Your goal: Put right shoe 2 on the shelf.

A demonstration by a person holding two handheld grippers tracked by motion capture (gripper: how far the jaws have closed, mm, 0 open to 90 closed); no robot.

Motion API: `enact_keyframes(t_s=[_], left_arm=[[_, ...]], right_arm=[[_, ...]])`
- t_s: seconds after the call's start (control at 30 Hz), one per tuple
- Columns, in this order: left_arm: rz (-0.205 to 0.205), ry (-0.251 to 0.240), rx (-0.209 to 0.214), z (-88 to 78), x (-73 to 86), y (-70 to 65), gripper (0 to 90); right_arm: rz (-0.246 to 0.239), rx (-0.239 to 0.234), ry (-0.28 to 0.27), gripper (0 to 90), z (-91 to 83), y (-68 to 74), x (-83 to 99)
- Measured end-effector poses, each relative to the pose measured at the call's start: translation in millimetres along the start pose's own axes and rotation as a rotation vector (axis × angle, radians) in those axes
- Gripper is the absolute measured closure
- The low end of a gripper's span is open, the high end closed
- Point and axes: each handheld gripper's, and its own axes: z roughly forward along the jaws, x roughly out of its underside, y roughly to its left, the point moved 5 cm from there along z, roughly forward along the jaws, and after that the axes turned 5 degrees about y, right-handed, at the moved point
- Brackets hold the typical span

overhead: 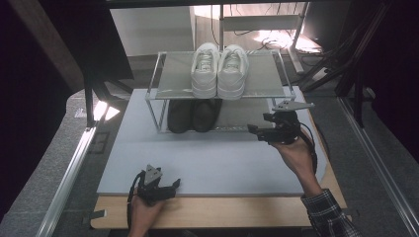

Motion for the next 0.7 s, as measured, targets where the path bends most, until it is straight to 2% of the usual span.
enact_keyframes(t_s=[0.4, 0.7], left_arm=[[0.0, 0.0, 0.0, 0.0, 0.0, 0.0, 13.0], [0.003, 0.002, 0.0, -0.1, 0.1, 0.2, 13.0]], right_arm=[[-0.049, 0.02, 0.039, 15.2, -6.6, -4.6, 25.2], [-0.073, 0.049, 0.073, 12.2, -14.0, -9.4, 45.9]])
